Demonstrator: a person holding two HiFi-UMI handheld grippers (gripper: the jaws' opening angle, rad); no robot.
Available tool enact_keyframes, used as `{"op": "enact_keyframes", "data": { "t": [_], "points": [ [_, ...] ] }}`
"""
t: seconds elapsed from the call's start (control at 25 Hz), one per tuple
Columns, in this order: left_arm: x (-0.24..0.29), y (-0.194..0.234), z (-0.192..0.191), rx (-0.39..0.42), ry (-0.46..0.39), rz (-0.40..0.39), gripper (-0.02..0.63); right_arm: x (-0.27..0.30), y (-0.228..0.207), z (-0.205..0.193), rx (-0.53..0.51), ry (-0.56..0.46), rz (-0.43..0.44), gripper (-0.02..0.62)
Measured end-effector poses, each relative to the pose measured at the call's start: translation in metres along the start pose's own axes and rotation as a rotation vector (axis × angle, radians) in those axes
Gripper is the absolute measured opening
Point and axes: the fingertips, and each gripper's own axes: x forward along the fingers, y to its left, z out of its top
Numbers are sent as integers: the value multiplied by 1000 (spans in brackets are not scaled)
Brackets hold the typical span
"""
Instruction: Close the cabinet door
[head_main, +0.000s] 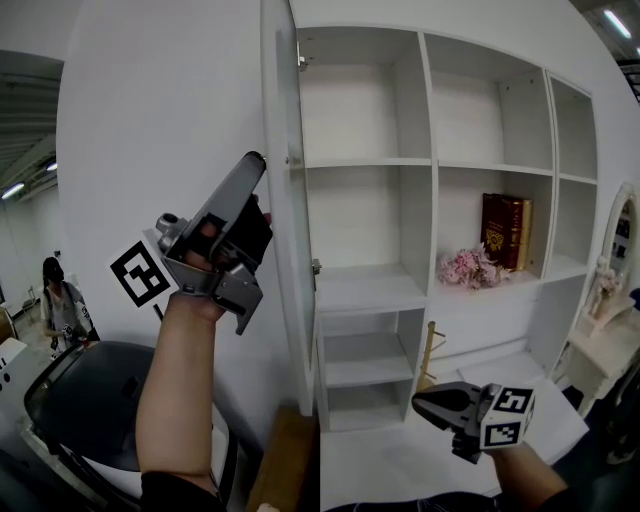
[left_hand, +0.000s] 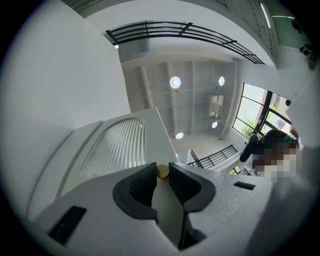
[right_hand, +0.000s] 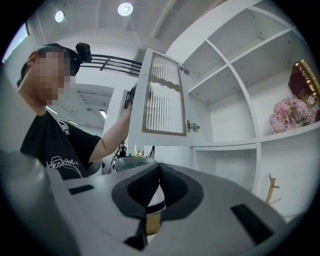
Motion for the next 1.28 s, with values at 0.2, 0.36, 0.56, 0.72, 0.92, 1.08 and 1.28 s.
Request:
{"op": "enact_keyframes", "data": {
  "t": [0.2,0.36,0.56,0.72,0.92,1.08,1.28],
  "points": [
    [7,-2,-5,3,6,22,80,0,-2,-11,51,10,-3,6],
    [11,-2,-11,10,9,45,78,-4,-5,-24,98,24,12,6],
    [23,-7,-21,44,19,75,78,-12,-16,-32,137,32,41,6],
    [40,-10,-37,103,52,118,78,-22,-30,-29,161,2,70,6],
    [64,-11,-57,226,106,191,78,-34,-49,-26,189,-18,98,6],
    [78,-9,-71,282,135,224,78,-45,-60,-24,217,-38,124,6],
    [96,-6,-91,393,181,259,78,-61,-71,-24,219,-42,127,6]
  ]
}}
